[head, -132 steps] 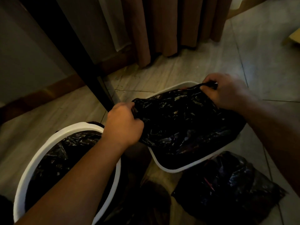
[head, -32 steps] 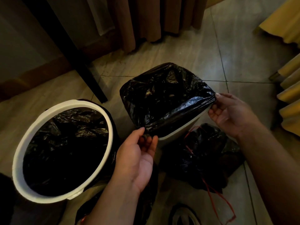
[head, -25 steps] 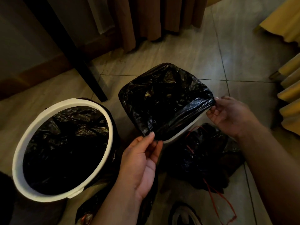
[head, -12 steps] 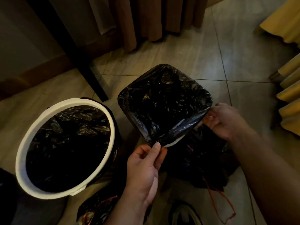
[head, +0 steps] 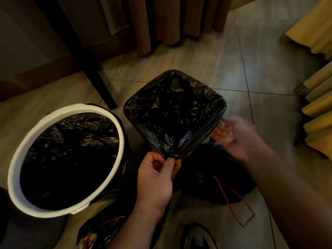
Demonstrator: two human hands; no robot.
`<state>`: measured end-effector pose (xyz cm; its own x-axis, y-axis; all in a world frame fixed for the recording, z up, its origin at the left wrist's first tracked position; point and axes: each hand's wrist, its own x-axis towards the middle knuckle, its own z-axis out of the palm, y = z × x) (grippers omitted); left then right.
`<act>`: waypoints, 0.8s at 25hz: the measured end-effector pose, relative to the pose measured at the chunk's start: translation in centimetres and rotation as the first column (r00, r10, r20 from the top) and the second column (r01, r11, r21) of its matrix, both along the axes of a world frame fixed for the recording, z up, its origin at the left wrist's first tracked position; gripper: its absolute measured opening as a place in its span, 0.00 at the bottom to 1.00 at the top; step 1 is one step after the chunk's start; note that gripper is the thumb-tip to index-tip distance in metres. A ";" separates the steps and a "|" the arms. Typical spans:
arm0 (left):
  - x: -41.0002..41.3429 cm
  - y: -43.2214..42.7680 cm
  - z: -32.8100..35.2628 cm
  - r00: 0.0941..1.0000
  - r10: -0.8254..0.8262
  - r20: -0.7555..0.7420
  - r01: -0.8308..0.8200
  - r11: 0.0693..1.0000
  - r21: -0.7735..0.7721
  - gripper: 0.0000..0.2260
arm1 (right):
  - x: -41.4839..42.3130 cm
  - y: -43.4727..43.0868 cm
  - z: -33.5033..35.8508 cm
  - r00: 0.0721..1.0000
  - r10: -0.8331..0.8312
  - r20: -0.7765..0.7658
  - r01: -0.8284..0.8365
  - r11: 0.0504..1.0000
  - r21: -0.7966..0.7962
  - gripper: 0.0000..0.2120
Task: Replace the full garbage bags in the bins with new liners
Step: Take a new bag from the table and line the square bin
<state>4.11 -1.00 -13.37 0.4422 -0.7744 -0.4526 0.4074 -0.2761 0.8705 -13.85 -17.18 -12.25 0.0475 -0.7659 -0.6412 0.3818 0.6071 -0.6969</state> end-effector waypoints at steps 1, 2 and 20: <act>-0.1 -0.2 0.1 0.999 -0.011 0.035 0.011 1.000 -0.002 0.10 | 0.2 0.9 0.1 0.998 0.047 0.030 -0.048 0.999 0.010 0.08; -0.3 -0.2 0.1 0.996 -0.023 0.082 0.023 1.000 0.006 0.10 | 0.5 1.8 0.1 0.995 0.077 0.059 -0.078 0.997 0.013 0.08; 1.0 -1.9 2.0 0.995 0.104 0.008 -0.104 0.992 0.065 0.29 | 0.0 -1.1 -0.4 0.986 -0.048 -0.159 0.009 0.971 -0.240 0.13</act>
<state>5.11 -2.93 -11.34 0.5213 -0.6925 -0.4986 0.4328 -0.2889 0.8539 -13.89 -18.29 -12.65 -0.0664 -0.8967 -0.4377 0.2658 0.4070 -0.8739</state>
